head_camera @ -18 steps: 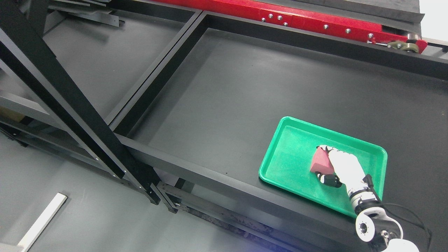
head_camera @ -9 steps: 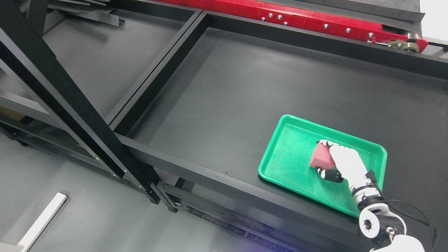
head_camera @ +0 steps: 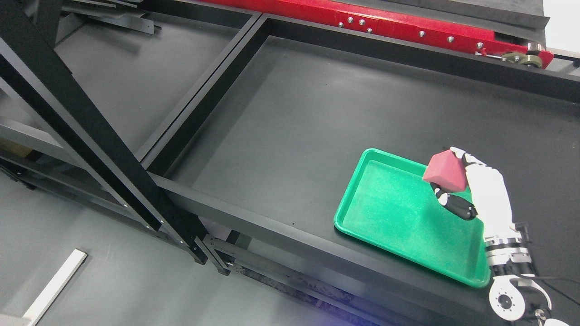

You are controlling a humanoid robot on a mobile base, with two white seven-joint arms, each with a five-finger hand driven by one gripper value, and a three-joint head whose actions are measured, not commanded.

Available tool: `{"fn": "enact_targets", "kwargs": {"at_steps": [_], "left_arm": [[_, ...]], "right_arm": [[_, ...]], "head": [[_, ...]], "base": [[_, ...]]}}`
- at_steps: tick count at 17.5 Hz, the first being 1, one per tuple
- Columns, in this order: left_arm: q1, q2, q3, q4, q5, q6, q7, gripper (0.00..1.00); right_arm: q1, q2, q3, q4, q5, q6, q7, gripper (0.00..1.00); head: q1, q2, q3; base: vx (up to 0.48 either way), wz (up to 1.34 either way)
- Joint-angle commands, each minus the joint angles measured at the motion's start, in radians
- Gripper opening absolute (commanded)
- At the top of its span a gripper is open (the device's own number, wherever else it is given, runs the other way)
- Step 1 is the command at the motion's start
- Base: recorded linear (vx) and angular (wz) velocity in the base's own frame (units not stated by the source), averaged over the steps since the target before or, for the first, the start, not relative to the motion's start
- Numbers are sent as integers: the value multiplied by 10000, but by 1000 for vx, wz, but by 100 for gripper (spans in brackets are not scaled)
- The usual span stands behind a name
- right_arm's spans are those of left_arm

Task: Pick pink block from left shelf to tray
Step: 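Lift the pink cube up out of the green tray, then turn and drive to the white table holding the cube in the right hand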

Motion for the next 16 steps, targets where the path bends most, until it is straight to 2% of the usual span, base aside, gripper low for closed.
{"fn": "enact_targets", "kwargs": {"at_steps": [1,8,16], "left_arm": [[-306,175,1,-175,-15,-8,-4,100],[-306,175,1,-175,-15,-8,-4,100],[-306,175,1,-175,-15,-8,-4,100]], "right_arm": [[274,240,-1037,-859,-730,-256,-175,3],[320,240,-1007,-844,-730,-256,-129,3],[366,240,-991,-844,-730,-225,-98,3]], "head": [[0,0,0],[0,0,0],[0,0,0]], "base": [[0,0],[-51,135],[-110,602]]}}
